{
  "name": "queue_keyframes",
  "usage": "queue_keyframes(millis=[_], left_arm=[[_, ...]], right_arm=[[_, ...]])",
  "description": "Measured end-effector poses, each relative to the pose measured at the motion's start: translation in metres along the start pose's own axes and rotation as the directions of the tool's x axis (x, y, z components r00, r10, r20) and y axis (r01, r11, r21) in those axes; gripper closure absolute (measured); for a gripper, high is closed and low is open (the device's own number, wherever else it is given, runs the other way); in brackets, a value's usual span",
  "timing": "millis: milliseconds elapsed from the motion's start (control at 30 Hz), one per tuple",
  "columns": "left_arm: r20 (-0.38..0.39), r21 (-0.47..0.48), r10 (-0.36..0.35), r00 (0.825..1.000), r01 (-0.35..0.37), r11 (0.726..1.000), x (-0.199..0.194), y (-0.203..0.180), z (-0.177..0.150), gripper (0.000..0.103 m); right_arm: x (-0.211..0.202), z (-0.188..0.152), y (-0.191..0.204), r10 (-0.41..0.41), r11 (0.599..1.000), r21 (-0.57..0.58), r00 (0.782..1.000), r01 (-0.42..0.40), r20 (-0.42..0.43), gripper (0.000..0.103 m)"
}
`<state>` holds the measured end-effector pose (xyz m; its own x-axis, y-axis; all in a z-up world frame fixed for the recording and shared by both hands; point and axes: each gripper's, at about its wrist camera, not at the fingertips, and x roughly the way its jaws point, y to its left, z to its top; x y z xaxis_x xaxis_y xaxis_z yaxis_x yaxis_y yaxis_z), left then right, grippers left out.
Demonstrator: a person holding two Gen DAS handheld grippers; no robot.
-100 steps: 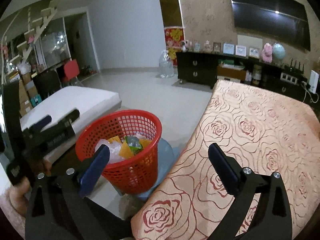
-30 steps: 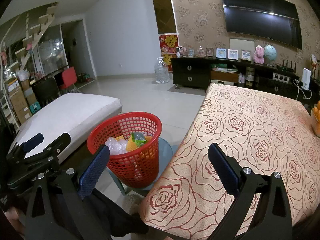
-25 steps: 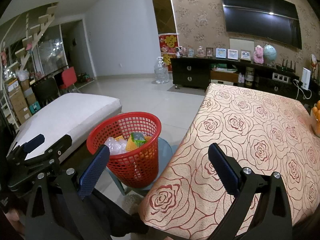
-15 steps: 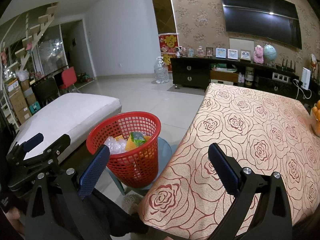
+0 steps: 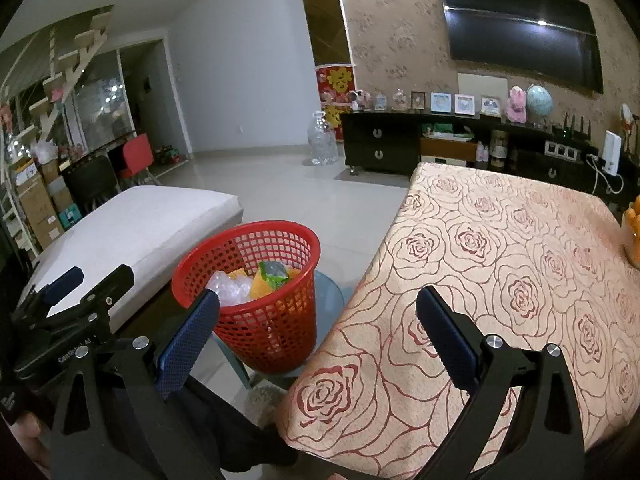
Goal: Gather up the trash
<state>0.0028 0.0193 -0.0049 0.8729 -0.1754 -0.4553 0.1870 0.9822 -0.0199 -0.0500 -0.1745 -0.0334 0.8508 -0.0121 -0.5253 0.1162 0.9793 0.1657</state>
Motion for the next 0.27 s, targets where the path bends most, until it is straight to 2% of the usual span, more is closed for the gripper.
queue_keyframes(millis=[133,200,267], left_arm=[[-0.016,0.003,-0.020,1.000,0.020,1.000,0.003,-0.001,-0.001,0.008],[-0.018,0.005,-0.025,1.000,0.025,1.000,0.004,-0.001,-0.002,0.008],[-0.020,0.003,-0.028,0.999,0.028,1.000,0.008,-0.001,-0.005,0.008]], right_arm=[[0.000,0.005,-0.030,-0.013,0.998,0.063,1.000,0.015,-0.018,0.007],[0.001,0.006,-0.063,-0.065,0.993,0.099,0.997,0.068,-0.032,0.007],[0.005,0.003,-0.117,-0.184,0.974,0.124,0.981,0.191,-0.070,0.007]])
